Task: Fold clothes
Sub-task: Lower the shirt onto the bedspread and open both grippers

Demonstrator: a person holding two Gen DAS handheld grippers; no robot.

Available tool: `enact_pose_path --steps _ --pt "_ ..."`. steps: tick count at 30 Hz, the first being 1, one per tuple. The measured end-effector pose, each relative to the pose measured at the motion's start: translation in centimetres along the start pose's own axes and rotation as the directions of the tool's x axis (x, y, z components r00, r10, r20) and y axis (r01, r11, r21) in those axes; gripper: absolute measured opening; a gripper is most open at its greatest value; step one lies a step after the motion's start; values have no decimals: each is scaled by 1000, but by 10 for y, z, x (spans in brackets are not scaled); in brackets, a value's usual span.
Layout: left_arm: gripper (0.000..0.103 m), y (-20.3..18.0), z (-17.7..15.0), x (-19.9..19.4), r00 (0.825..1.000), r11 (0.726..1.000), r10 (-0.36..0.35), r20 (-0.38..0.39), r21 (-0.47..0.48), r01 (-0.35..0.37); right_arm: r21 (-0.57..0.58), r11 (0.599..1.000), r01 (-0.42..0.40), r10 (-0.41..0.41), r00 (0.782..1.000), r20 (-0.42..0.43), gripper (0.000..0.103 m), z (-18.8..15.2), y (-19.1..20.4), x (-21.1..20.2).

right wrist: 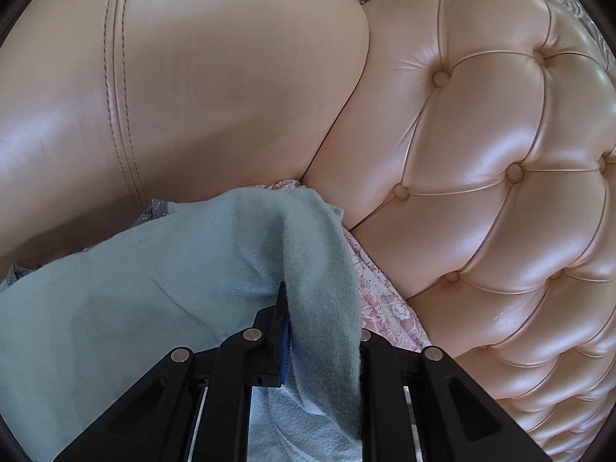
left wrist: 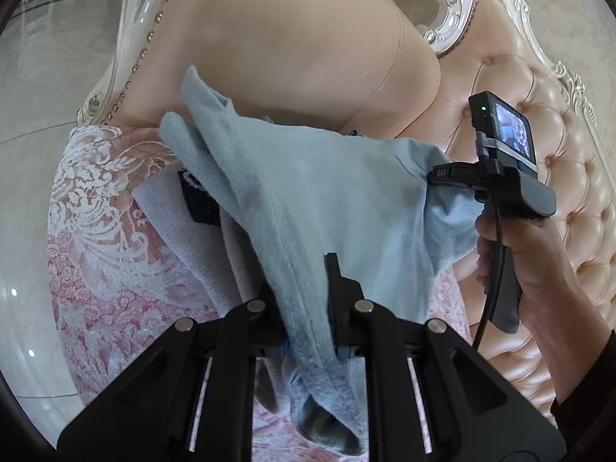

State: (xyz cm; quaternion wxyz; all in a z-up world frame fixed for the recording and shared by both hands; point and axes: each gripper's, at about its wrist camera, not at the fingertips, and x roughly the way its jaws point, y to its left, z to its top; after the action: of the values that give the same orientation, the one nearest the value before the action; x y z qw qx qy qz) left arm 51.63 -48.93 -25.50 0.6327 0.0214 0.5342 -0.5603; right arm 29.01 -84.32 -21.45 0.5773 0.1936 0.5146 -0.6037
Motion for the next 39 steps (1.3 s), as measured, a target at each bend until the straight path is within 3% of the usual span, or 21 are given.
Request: enact_pose_path --steps 5,8,11,12,15,17,20,21,22,23,24,26,27,28,30,31,34,36,39 --pt "25 6 5 12 999 1000 12 -30 -13 -13 -5 1000 1 -1 1000 -19 18 -11 12 22" --pt "34 11 14 11 998 999 -14 -56 -36 12 0 1000 24 -24 1000 8 38 -16 9 24" --pt "42 16 19 6 995 998 -45 -85 -56 40 83 996 -18 15 999 39 75 -19 -12 13" --pt "49 17 20 3 995 997 -51 -88 -59 46 99 995 -30 24 998 56 80 -20 -20 6" --pt "67 19 19 -8 994 996 -64 -92 -71 57 132 990 -51 39 995 91 80 -23 -45 -16" --pt "70 31 14 -24 991 994 -68 -112 -95 58 153 988 -28 12 994 108 80 -27 -63 -30" --pt "67 50 8 -51 990 991 -80 -113 -116 67 227 973 -37 4 990 144 80 -34 -96 -51" --pt "48 54 9 -63 993 993 -82 -79 -91 75 264 962 -65 22 987 161 80 -37 -107 -57" --pt "36 54 13 -74 996 995 -88 -34 -42 86 303 946 -114 61 982 181 80 -40 -117 -61" --pt "27 51 19 -83 994 994 -106 15 15 106 330 927 -179 114 972 207 80 -43 -122 -65" --pt "27 43 25 -90 990 988 -131 60 94 125 345 902 -260 180 952 247 80 -44 -123 -69" --pt "27 15 33 -81 983 942 -169 69 306 140 343 848 -403 299 900 318 80 -44 -116 -72" --pt "27 0 37 -72 982 900 -181 60 413 141 341 802 -490 386 861 330 80 -42 -109 -65" --pt "27 -13 39 -63 982 855 -186 46 501 138 347 774 -530 435 843 316 80 -38 -100 -54" --pt "27 -31 36 -41 987 790 -162 -9 598 135 360 713 -602 528 798 289 80 -30 -83 -31" --pt "27 -38 34 -29 989 762 -142 -39 633 134 359 717 -597 538 802 259 80 -26 -74 -17" --pt "27 -44 23 0 991 733 -60 -124 668 128 419 781 -462 441 884 154 80 -31 -67 19" --pt "27 -40 10 11 986 718 -23 -163 684 130 503 729 -464 456 878 148 80 -46 -78 44" --pt "27 -30 -4 15 987 707 -17 -161 696 126 566 646 -512 493 846 202 80 -61 -90 67"
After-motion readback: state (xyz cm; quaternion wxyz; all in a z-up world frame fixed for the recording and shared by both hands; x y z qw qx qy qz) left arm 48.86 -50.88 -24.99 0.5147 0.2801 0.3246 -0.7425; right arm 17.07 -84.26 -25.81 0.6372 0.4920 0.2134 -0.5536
